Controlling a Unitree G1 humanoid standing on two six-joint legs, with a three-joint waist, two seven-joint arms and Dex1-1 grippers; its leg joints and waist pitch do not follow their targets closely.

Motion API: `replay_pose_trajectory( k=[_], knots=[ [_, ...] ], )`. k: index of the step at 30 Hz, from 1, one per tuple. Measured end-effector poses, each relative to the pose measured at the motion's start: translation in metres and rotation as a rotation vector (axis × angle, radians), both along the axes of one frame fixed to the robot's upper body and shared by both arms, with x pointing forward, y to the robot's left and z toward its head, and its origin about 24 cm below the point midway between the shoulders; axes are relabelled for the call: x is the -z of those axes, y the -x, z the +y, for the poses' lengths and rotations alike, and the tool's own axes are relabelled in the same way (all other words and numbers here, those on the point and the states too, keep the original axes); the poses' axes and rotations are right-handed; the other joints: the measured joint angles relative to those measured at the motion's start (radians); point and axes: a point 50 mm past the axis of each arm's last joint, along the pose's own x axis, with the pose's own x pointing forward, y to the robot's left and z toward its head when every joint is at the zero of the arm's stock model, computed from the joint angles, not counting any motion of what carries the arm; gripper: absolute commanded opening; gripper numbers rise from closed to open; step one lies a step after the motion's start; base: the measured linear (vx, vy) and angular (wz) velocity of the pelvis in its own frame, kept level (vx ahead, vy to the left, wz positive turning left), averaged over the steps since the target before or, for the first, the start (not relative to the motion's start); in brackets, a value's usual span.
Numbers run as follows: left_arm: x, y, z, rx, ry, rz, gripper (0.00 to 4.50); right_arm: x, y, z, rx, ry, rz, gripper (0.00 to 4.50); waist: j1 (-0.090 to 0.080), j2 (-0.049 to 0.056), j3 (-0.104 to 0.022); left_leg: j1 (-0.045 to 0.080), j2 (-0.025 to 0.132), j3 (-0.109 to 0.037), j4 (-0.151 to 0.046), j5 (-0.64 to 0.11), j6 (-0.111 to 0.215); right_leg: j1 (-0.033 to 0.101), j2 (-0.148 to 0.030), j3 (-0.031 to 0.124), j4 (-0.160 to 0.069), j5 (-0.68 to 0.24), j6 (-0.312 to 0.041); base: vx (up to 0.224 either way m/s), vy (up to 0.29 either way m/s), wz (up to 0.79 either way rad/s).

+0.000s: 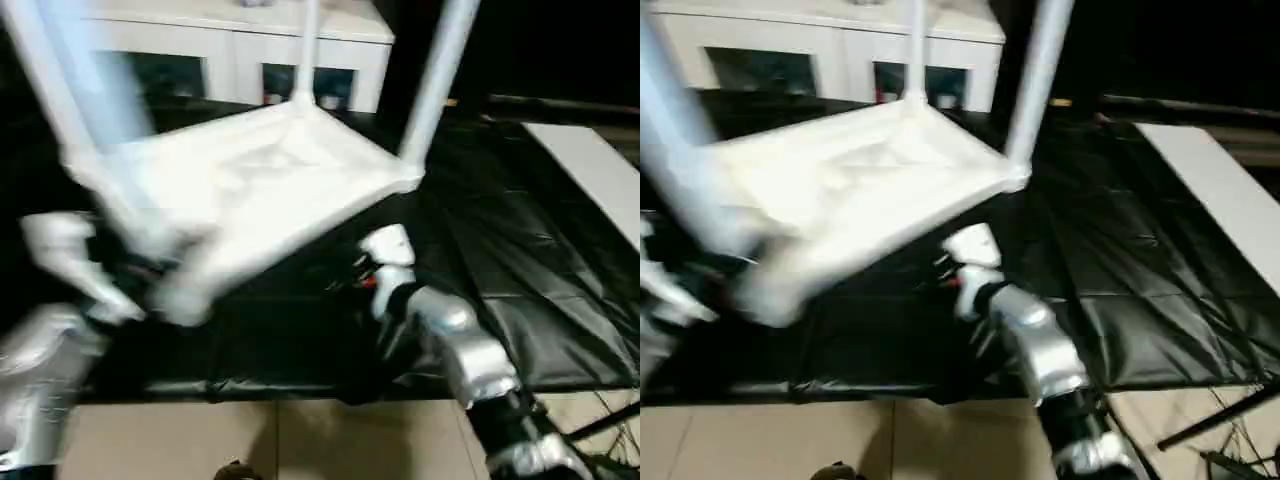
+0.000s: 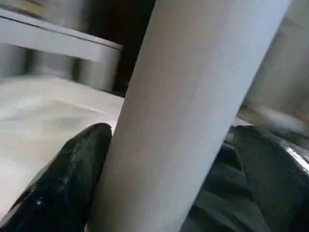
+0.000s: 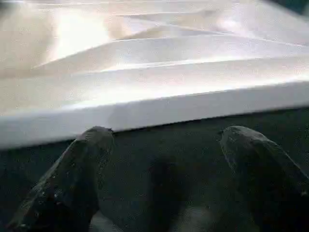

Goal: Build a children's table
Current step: Rotate table base

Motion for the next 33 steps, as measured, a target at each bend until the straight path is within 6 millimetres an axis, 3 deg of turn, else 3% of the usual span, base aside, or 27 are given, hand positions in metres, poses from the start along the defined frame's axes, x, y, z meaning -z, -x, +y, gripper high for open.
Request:
replay_pose_trajectory(
  k=[4,7,13,15,18,27,33],
  knots=[
    [-0.014,-0.007,-0.032,0.192,-0.003,-0.029,4.50,0.008,-0.012,-0.036,0.184,0.089,0.030,3.95,-0.007,0.002,0.001,0.001,0.001,0.000,-0.001,0.002,-0.004,0.000,0.001,0.001,0.001,0.003,0.001,0.000,0.000,0.00],
    [-0.026,-0.014,-0.048,0.267,-0.003,-0.079,4.50,0.018,-0.015,-0.044,0.227,0.111,0.074,3.95,-0.032,0.008,0.002,0.001,0.002,0.000,-0.003,0.005,-0.005,-0.001,0.004,0.001,0.001,0.004,0.002,0.000,0.000,0.00],
    [-0.045,-0.024,-0.097,0.474,0.019,-0.138,4.50,0.023,-0.029,-0.035,0.210,0.136,0.106,3.95,-0.056,0.019,0.001,-0.008,0.003,0.002,-0.003,0.009,-0.003,-0.009,0.004,0.000,0.001,0.004,0.001,0.000,0.000,0.00],
    [-0.047,-0.025,-0.109,0.523,0.022,-0.145,4.50,0.026,-0.029,-0.033,0.194,0.129,0.119,3.95,-0.057,0.022,0.001,-0.016,0.003,0.002,-0.001,0.010,0.000,-0.016,0.004,-0.001,0.001,0.006,0.001,0.000,0.000,0.00],
    [-0.049,-0.029,-0.122,0.570,0.017,-0.147,4.50,0.030,-0.030,-0.024,0.142,0.102,0.136,3.95,-0.058,0.029,0.000,-0.018,0.003,0.003,0.000,0.009,0.002,-0.016,0.004,-0.002,0.001,0.006,0.000,0.000,0.000,0.00],
    [-0.044,-0.037,-0.139,0.590,0.045,-0.151,4.50,0.035,-0.025,-0.023,0.020,0.058,0.156,3.95,-0.063,0.036,0.000,-0.017,0.005,0.002,0.002,0.010,0.007,-0.015,0.004,-0.003,0.001,0.008,-0.005,0.000,0.000,0.00],
    [-0.040,-0.051,-0.156,0.548,0.046,-0.181,4.50,0.039,-0.020,-0.027,-0.020,0.025,0.146,3.95,-0.086,0.050,0.002,-0.015,0.007,0.002,0.003,0.015,0.013,-0.014,0.004,-0.005,0.001,0.015,-0.013,0.000,0.000,0.00]
  ],
)
